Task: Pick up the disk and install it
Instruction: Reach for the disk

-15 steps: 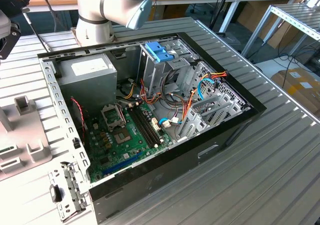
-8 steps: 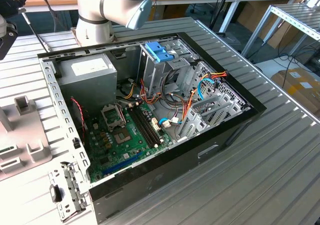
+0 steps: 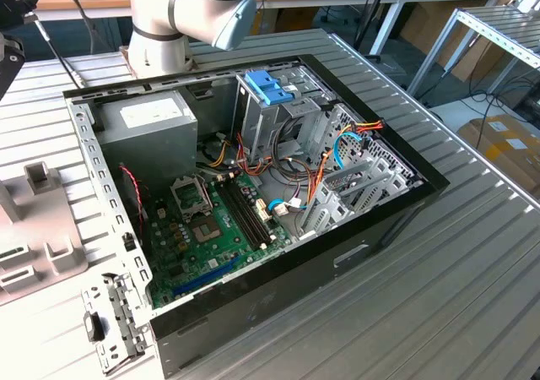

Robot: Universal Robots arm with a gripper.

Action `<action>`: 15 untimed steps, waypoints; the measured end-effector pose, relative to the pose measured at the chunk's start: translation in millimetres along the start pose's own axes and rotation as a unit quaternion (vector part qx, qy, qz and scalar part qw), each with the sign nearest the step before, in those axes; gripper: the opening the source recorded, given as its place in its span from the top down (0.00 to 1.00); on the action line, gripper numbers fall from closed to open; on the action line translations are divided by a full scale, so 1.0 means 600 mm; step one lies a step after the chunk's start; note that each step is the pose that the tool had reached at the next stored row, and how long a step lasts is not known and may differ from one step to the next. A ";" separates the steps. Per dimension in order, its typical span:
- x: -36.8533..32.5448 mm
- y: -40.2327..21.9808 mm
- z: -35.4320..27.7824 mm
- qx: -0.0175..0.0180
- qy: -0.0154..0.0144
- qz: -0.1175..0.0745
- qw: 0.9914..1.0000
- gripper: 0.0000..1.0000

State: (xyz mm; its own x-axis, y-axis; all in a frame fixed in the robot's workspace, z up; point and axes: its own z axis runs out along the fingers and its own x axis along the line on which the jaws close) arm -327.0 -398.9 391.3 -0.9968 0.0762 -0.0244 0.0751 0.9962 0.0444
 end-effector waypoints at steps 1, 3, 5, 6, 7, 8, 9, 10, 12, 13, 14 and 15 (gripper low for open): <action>0.002 0.000 0.000 0.000 0.000 0.000 1.000 0.89; 0.005 0.000 0.000 0.000 0.000 0.000 1.000 0.89; 0.008 -0.001 0.000 0.000 0.000 0.000 1.000 0.89; 0.008 -0.001 0.000 0.000 0.000 0.000 1.000 0.89; 0.009 -0.001 0.000 0.000 0.000 0.000 1.000 0.89; 0.010 -0.001 0.000 0.000 0.000 0.000 1.000 0.89; 0.011 -0.001 0.000 0.000 0.000 0.000 1.000 0.89; 0.013 -0.001 0.000 0.000 0.000 0.000 1.000 0.89; 0.014 -0.001 0.000 0.000 0.000 0.000 1.000 0.89; 0.015 -0.001 0.000 0.000 0.000 0.000 1.000 0.89; 0.016 -0.001 0.000 0.000 0.000 0.000 1.000 0.89; 0.016 -0.001 0.000 0.000 0.000 0.000 1.000 0.89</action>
State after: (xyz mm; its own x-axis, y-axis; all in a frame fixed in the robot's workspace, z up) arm -336.8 -398.9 391.1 -0.9968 0.0763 -0.0245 0.0751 0.9962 0.0444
